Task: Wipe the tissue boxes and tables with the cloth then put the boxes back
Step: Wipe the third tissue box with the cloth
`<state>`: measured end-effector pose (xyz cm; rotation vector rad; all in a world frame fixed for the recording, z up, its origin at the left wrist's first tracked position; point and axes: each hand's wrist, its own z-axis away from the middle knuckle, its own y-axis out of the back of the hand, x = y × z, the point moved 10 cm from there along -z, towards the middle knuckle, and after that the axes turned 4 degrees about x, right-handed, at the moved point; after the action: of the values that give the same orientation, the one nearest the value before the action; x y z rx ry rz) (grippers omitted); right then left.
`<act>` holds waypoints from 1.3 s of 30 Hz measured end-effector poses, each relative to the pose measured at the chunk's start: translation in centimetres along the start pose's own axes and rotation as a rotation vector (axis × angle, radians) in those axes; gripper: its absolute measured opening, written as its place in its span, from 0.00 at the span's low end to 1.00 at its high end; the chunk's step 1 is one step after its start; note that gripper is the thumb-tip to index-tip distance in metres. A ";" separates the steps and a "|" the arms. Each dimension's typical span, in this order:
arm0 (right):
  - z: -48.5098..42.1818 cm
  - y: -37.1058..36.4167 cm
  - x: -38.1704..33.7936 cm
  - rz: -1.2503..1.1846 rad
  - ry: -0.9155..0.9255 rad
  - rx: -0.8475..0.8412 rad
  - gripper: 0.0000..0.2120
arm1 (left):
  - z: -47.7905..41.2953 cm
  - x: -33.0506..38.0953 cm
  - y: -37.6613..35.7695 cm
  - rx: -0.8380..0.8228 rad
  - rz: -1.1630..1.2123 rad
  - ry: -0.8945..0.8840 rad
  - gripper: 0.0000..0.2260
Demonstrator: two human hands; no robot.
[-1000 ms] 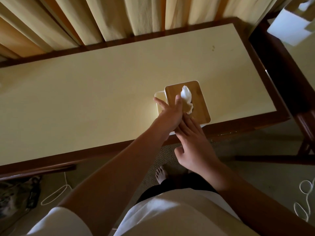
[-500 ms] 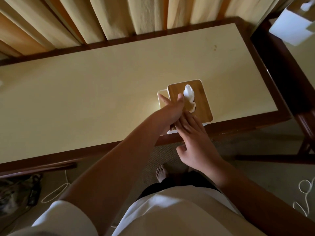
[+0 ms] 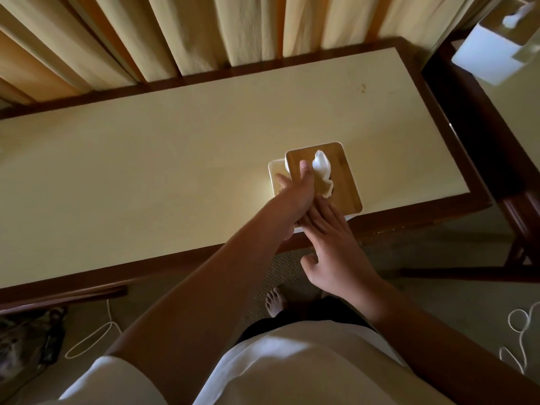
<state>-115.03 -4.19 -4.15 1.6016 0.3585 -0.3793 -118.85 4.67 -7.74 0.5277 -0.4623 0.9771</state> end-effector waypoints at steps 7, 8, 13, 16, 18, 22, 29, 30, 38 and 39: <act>-0.1 0.2 -0.1 -0.027 0.010 0.031 0.39 | 0.0 0.0 -0.2 -0.008 -0.075 -0.075 0.41; -0.1 0.3 -0.2 -0.031 0.015 0.035 0.39 | -0.7 -0.3 -0.2 0.012 -0.073 -0.069 0.42; -0.2 0.4 0.2 -0.032 -0.010 0.035 0.41 | -1.3 -0.1 -0.7 -0.035 -0.068 -0.052 0.38; -0.1 0.2 0.1 0.021 -0.010 0.028 0.42 | -0.8 0.5 -0.1 -0.056 -0.078 -0.051 0.36; -0.1 -0.1 0.2 0.044 -0.019 0.023 0.42 | 0.3 1.0 0.3 -0.069 -0.126 -0.065 0.38; -0.1 -0.2 0.3 0.047 -0.038 0.036 0.42 | 1.9 1.9 2.0 -0.125 -0.145 -0.199 0.34; 0.2 -0.1 0.4 0.050 -0.016 0.053 0.41 | 3.3 0.7 7.9 -0.089 0.256 -0.532 0.21; 0.2 -0.1 0.4 0.058 -0.013 0.059 0.41 | 3.6 0.7 8.4 -0.143 0.336 -0.597 0.16; 0.6 -0.6 0.4 0.101 -0.002 0.065 0.44 | 4.8 -0.8 11.9 -0.005 0.490 -0.756 0.24; 0.6 -0.6 0.4 0.099 -0.003 0.068 0.44 | 5.1 -0.8 11.5 -0.001 0.485 -0.766 0.24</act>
<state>-114.97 -4.77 -4.86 1.6782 0.2648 -0.3210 -129.89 6.24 -1.80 0.8080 -1.3209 1.2158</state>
